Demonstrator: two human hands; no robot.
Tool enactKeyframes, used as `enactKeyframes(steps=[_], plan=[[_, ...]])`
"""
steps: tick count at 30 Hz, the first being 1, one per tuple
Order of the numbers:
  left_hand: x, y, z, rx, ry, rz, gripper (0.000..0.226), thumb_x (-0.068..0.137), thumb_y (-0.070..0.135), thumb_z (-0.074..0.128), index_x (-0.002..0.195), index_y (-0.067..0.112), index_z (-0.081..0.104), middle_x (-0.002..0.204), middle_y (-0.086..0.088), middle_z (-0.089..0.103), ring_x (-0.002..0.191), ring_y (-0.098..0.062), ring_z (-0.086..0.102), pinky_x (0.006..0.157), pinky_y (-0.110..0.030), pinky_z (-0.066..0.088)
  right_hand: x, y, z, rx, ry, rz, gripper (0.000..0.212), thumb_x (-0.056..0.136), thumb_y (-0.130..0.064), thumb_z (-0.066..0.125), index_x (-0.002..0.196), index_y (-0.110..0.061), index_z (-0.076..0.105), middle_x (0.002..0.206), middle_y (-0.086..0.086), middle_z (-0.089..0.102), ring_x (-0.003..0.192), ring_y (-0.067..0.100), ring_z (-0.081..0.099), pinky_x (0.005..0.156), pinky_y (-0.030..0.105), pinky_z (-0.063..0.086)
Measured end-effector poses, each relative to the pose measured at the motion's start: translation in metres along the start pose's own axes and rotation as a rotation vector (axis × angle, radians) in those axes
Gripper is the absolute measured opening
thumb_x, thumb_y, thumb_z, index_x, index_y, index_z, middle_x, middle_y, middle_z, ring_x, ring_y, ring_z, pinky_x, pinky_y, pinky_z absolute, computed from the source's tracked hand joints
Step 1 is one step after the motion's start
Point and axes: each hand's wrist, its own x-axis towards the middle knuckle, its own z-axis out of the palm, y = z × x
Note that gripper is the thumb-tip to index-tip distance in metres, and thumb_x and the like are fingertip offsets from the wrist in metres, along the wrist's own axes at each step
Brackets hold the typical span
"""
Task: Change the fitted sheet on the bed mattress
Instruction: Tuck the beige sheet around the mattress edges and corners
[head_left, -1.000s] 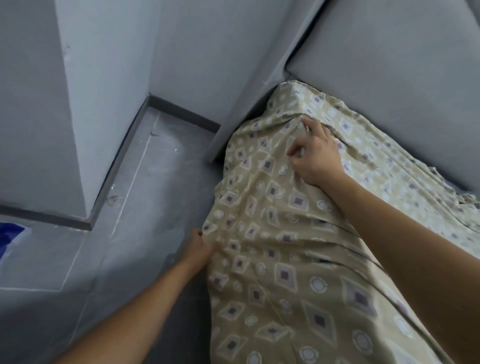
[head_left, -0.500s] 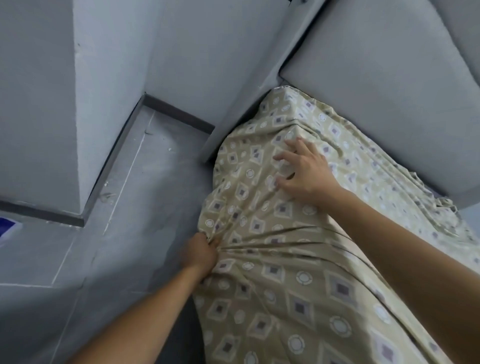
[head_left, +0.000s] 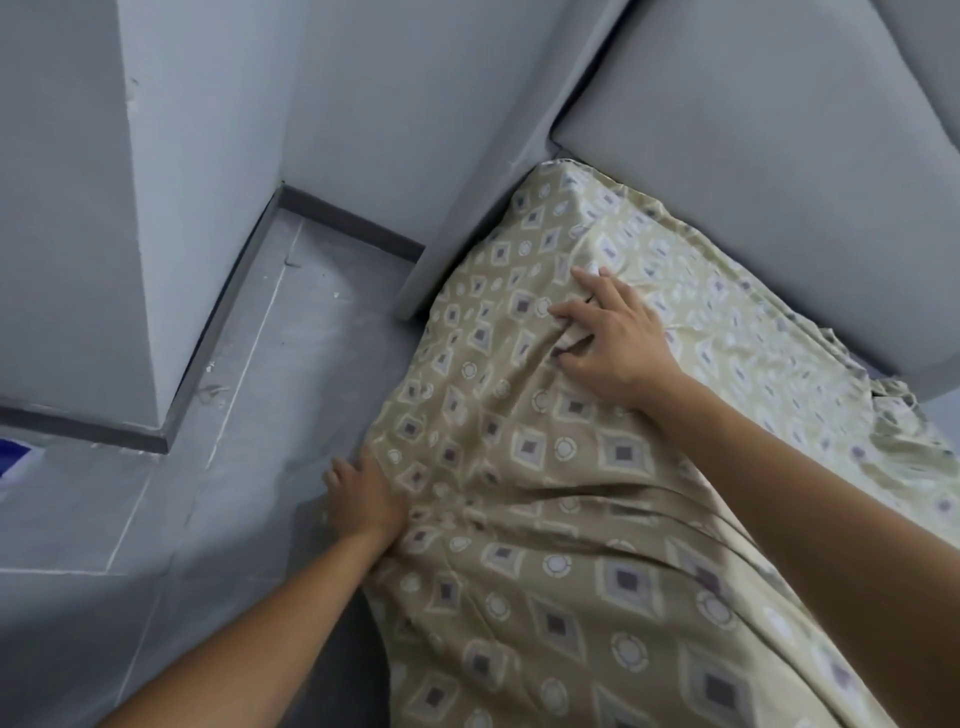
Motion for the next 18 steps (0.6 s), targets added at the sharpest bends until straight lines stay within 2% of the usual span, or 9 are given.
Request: enactKeyframes(steps=[2, 3, 4, 6, 7, 9, 12, 15, 18], plan=[[-0.010, 0.019, -0.012, -0.031, 0.171, 0.155, 0.058, 0.080, 0.039, 0.079, 0.124, 0.013, 0.053, 0.127, -0.018, 0.047, 0.122, -0.043, 0.048, 0.094, -0.054, 0.048, 0.000, 0.000, 0.000, -0.006, 0.006, -0.001, 0.056, 0.088, -0.041, 0.069, 0.143, -0.042, 0.058, 0.173, -0.011, 0.018, 0.161, 0.017, 0.004, 0.129, 0.048, 0.010], [-0.014, 0.031, -0.020, -0.137, 0.175, 0.237, 0.057, 0.084, 0.043, 0.075, 0.128, 0.013, 0.055, 0.130, -0.017, 0.048, 0.125, -0.043, 0.049, 0.098, -0.054, 0.048, 0.000, 0.000, 0.001, -0.007, 0.007, 0.000, 0.056, 0.088, -0.042, 0.069, 0.142, -0.043, 0.059, 0.172, -0.011, 0.019, 0.161, 0.017, 0.004, 0.129, 0.048, 0.010], [-0.017, 0.043, -0.026, -0.301, 0.102, 0.291, 0.058, 0.089, 0.048, 0.070, 0.135, 0.017, 0.055, 0.138, -0.014, 0.048, 0.132, -0.040, 0.048, 0.106, -0.052, 0.046, 0.000, 0.000, 0.001, -0.004, 0.011, 0.000, 0.055, 0.088, -0.042, 0.070, 0.141, -0.042, 0.060, 0.172, -0.011, 0.020, 0.161, 0.018, 0.005, 0.129, 0.048, 0.011], [-0.028, 0.070, -0.040, -0.590, -0.153, 0.367, 0.065, 0.092, 0.063, 0.065, 0.147, 0.030, 0.051, 0.151, -0.002, 0.047, 0.139, -0.024, 0.047, 0.116, -0.049, 0.042, 0.000, -0.001, 0.002, 0.002, 0.017, 0.001, 0.053, 0.087, -0.042, 0.071, 0.140, -0.042, 0.062, 0.172, -0.011, 0.021, 0.161, 0.019, 0.007, 0.129, 0.049, 0.012], [-0.034, 0.082, -0.045, -0.680, -0.251, 0.417, 0.071, 0.088, 0.072, 0.063, 0.148, 0.036, 0.050, 0.151, 0.004, 0.048, 0.136, -0.017, 0.050, 0.115, -0.048, 0.044, -0.001, -0.001, 0.002, 0.001, 0.021, 0.003, 0.053, 0.087, -0.042, 0.071, 0.140, -0.041, 0.062, 0.172, -0.010, 0.022, 0.161, 0.019, 0.008, 0.129, 0.049, 0.012], [-0.051, 0.102, -0.055, -0.768, -0.350, 0.508, 0.086, 0.079, 0.083, 0.062, 0.150, 0.036, 0.048, 0.149, 0.010, 0.051, 0.131, -0.008, 0.053, 0.113, -0.043, 0.047, -0.002, -0.002, 0.001, 0.011, 0.035, 0.011, 0.057, 0.087, -0.040, 0.071, 0.143, -0.039, 0.060, 0.173, -0.008, 0.020, 0.160, 0.021, 0.013, 0.129, 0.050, 0.016], [-0.072, 0.117, -0.057, -0.739, -0.315, 0.607, 0.095, 0.073, 0.083, 0.067, 0.148, 0.029, 0.046, 0.145, 0.014, 0.050, 0.130, -0.003, 0.052, 0.110, -0.034, 0.046, -0.009, -0.004, -0.003, 0.095, 0.073, 0.036, 0.067, 0.086, -0.036, 0.067, 0.151, -0.035, 0.051, 0.174, -0.004, 0.017, 0.156, 0.024, 0.022, 0.126, 0.047, 0.025], [-0.087, 0.129, -0.044, -0.718, -0.300, 0.652, 0.088, 0.075, 0.079, 0.072, 0.147, 0.034, 0.046, 0.143, 0.017, 0.052, 0.132, -0.002, 0.051, 0.111, -0.037, 0.047, -0.019, -0.004, -0.006, 0.138, 0.056, 0.041, 0.075, 0.083, -0.042, 0.060, 0.156, -0.034, 0.045, 0.174, -0.001, 0.018, 0.156, 0.026, 0.022, 0.125, 0.048, 0.026], [-0.093, 0.139, -0.033, -0.602, -0.250, 0.672, 0.074, 0.086, 0.065, 0.071, 0.147, 0.031, 0.048, 0.142, 0.013, 0.051, 0.131, -0.008, 0.049, 0.109, -0.031, 0.044, -0.027, -0.001, -0.006, 0.189, 0.056, 0.050, 0.076, 0.084, -0.044, 0.057, 0.158, -0.034, 0.043, 0.172, -0.002, 0.022, 0.156, 0.025, 0.023, 0.123, 0.050, 0.027]])
